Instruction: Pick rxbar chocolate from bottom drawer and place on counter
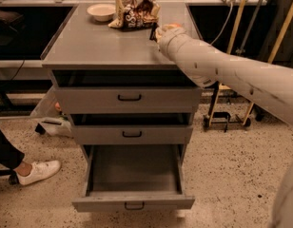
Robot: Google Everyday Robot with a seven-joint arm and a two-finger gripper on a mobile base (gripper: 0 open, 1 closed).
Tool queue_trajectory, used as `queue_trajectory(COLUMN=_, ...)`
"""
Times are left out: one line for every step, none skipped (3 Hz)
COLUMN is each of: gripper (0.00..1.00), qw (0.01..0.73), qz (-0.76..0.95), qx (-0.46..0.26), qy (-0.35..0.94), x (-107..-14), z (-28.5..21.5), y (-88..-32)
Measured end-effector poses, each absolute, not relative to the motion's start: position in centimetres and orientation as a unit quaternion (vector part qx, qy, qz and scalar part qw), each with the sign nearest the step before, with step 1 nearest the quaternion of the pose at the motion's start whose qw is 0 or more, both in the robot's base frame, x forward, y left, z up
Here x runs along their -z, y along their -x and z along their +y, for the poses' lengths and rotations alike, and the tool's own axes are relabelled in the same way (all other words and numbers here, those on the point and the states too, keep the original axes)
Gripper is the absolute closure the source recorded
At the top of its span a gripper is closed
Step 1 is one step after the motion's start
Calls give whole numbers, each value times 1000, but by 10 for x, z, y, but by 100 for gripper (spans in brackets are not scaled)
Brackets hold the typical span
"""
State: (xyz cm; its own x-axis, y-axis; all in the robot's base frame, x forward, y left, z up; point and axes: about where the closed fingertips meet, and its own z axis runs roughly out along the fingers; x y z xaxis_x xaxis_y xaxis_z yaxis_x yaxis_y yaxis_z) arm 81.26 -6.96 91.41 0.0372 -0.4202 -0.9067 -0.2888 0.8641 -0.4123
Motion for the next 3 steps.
queue_trajectory(gripper=100, qw=653, qz=705, qx=52, qy=270, x=-889, z=-71, y=-821)
queue_trajectory(gripper=81, qw=653, qz=706, qx=54, qy=270, x=-889, z=-72, y=-821)
queue_trajectory(gripper=58, qw=653, qz=706, qx=54, qy=270, x=-889, z=-72, y=-821)
